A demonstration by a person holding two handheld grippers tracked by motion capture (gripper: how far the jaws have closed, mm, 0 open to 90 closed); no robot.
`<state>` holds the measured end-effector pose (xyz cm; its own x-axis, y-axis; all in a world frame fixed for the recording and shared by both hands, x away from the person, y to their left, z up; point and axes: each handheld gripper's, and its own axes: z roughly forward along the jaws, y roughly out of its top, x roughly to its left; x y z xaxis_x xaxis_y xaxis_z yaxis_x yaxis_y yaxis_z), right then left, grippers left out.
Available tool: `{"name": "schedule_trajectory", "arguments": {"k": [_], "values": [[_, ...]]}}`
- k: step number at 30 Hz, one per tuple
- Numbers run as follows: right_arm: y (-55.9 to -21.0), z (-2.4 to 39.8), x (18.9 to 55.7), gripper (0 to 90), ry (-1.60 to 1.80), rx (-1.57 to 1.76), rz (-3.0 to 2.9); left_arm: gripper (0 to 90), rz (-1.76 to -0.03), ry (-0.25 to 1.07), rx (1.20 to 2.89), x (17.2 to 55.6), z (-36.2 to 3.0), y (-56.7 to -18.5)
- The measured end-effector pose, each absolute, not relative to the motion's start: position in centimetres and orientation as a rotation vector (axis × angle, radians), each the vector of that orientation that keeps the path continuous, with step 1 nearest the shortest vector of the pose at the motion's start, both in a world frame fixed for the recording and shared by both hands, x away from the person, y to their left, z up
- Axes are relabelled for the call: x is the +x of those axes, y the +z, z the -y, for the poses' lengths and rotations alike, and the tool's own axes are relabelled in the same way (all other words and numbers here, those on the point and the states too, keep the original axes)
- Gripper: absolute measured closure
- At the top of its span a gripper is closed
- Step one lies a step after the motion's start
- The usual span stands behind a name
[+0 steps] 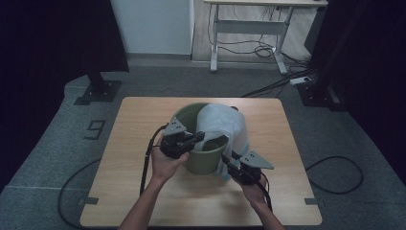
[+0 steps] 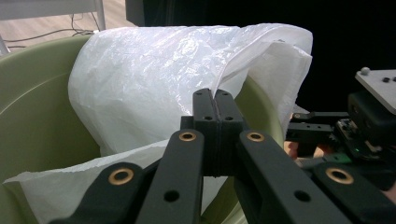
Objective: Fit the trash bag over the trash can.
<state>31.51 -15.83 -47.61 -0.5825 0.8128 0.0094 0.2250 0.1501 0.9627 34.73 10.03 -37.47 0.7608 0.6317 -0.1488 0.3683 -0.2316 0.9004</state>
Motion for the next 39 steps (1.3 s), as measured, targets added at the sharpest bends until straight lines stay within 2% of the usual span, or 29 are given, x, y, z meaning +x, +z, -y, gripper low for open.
{"name": "schedule_trajectory", "arguments": {"k": [2, 4, 13, 17, 20, 22, 27, 35, 37, 39], "values": [[-47.6, 16.1, 31.6, 83.3, 1.463, 0.993, -1.868, 89.7, -0.765, 0.293, 1.855, 34.7, -10.1, -37.5], [-47.1, 16.6, 31.5, 88.5, 1.460, 0.962, -1.821, 89.6, -0.765, 0.296, 1.855, 34.6, -10.2, -37.5], [-44.1, 18.7, 30.9, 88.7, 1.436, 0.931, -1.734, 87.1, -0.760, 0.287, 1.851, 34.5, -11.0, -37.5], [-41.9, 19.7, 30.8, 88.7, 1.429, 0.906, -1.690, 75.4, -0.744, 0.301, 1.833, 34.3, -10.9, -37.3], [-40.2, 20.2, 31.1, 88.7, 1.436, 0.883, -1.672, 55.5, -0.738, 0.338, 1.829, 34.1, -10.3, -37.0], [-39.3, 20.3, 31.2, 88.7, 1.441, 0.863, -1.666, 47.7, -0.724, 0.339, 1.834, 34.0, -9.9, -36.7], [-37.4, 19.4, 31.2, 88.7, 1.451, 0.803, -1.702, 36.2, -0.691, 0.322, 1.830, 33.6, -8.8, -36.0], [-37.0, 17.4, 31.3, 88.7, 1.419, 0.725, -1.744, 35.3, -0.670, 0.334, 1.843, 33.6, -7.7, -35.8], [-37.1, 17.1, 31.3, 88.7, 1.427, 0.720, -1.747, 37.6, -0.687, 0.347, 1.842, 33.8, -7.6, -36.0], [-37.2, 16.9, 31.3, 88.7, 1.427, 0.713, -1.755, 44.3, -0.712, 0.381, 1.843, 33.9, -7.5, -36.1]]}}
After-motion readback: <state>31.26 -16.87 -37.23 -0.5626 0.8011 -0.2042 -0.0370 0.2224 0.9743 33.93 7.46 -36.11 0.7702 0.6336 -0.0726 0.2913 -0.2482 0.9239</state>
